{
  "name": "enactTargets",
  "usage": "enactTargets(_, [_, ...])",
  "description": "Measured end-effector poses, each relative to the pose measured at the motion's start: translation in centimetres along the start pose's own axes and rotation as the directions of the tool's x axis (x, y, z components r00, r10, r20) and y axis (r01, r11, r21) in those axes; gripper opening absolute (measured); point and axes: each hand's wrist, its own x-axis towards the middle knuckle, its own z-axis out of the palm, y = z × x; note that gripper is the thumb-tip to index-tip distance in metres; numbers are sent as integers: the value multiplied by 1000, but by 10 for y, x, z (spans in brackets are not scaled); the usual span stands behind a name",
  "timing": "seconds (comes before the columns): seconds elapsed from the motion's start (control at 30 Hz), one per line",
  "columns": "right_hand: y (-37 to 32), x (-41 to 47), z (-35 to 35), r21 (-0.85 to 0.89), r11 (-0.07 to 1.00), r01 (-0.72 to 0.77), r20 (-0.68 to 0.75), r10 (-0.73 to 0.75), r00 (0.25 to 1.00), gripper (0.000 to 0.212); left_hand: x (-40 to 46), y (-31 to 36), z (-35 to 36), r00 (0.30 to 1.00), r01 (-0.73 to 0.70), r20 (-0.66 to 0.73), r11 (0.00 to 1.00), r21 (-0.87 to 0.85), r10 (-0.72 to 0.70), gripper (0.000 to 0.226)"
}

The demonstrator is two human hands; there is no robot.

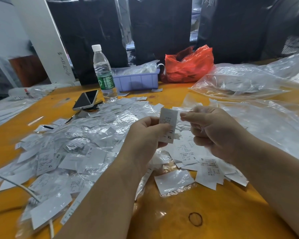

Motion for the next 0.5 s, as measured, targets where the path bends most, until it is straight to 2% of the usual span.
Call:
enactTargets(0.17, [3, 1, 1, -5, 1000, -23, 40, 23, 999, 5, 1, 3, -2, 1000, -6, -14, 1000, 6, 7, 6])
enactTargets(0.3, [4, 2, 1, 2, 1000, -26, 18, 26, 1000, 13, 2, 5, -4, 999, 10, -34, 995, -95, -14, 12])
enactTargets(0.5, [6, 4, 1, 36, 999, -10, -1, 10, 1000, 4, -2, 5, -2, 994, 73, 96, 969, -238, -52, 19])
